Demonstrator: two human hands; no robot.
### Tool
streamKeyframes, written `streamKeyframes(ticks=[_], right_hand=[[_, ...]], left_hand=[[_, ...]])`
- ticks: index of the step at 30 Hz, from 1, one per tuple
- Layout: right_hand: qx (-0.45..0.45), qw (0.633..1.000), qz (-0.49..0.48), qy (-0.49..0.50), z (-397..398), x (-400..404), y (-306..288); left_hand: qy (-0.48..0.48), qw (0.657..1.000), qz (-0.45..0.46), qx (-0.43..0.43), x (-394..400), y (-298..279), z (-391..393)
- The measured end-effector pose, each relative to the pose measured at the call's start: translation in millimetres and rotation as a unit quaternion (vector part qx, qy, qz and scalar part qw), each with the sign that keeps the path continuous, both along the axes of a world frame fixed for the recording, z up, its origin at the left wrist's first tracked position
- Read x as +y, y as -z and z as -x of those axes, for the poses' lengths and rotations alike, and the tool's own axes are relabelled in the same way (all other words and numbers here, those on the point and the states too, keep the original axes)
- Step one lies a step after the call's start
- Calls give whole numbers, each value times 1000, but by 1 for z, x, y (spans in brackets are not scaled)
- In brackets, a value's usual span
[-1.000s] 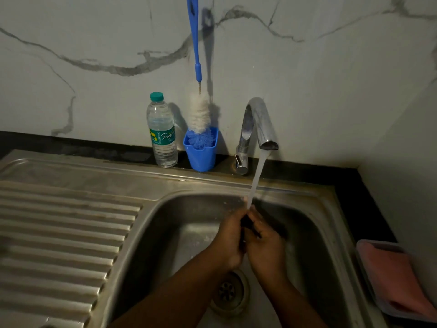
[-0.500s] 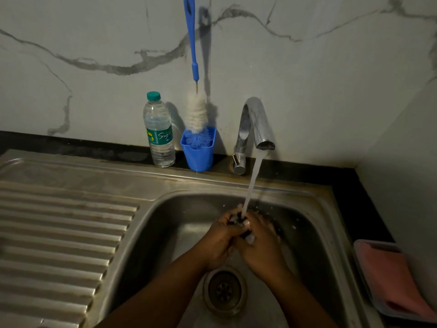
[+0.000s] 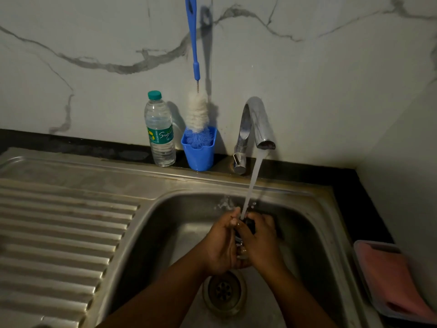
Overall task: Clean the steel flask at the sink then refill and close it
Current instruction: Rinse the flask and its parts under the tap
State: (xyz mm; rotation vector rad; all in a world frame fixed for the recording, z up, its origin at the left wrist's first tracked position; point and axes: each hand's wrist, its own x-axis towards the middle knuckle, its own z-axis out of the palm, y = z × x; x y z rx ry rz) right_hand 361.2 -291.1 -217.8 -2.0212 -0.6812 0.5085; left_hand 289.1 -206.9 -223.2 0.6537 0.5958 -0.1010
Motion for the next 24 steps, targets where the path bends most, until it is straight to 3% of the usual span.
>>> streamKeyframes(ticks=[2, 5, 8, 11, 14, 16, 18, 20, 24], right_hand=[[77, 996, -27, -32, 0, 2, -2], [224, 970, -96, 14, -6, 7, -14], [245, 967, -59, 25, -15, 13, -28], [295, 949, -83, 71, -14, 19, -34], [177, 967, -136, 125, -5, 14, -22], [76, 982, -129, 111, 7, 2, -14], [-70, 997, -13, 16, 17, -6, -5], [-203, 966, 138, -81, 26, -12, 4], [-227, 961, 156, -28, 28, -15, 15]], left_hand=[[1, 999, -28, 23, 5, 1, 2], [-7, 1000, 0, 9, 10, 5, 5], [-22, 999, 45, -13, 9, 8, 6], [-56, 995, 73, -43, 9, 2, 3], [-152, 977, 144, -39, 12, 0, -5], [-203, 959, 198, -24, 16, 2, -8], [-208, 954, 217, -7, 16, 3, -9], [-196, 955, 224, 1, 10, 1, -7], [-197, 956, 217, 19, -2, 2, -5]])
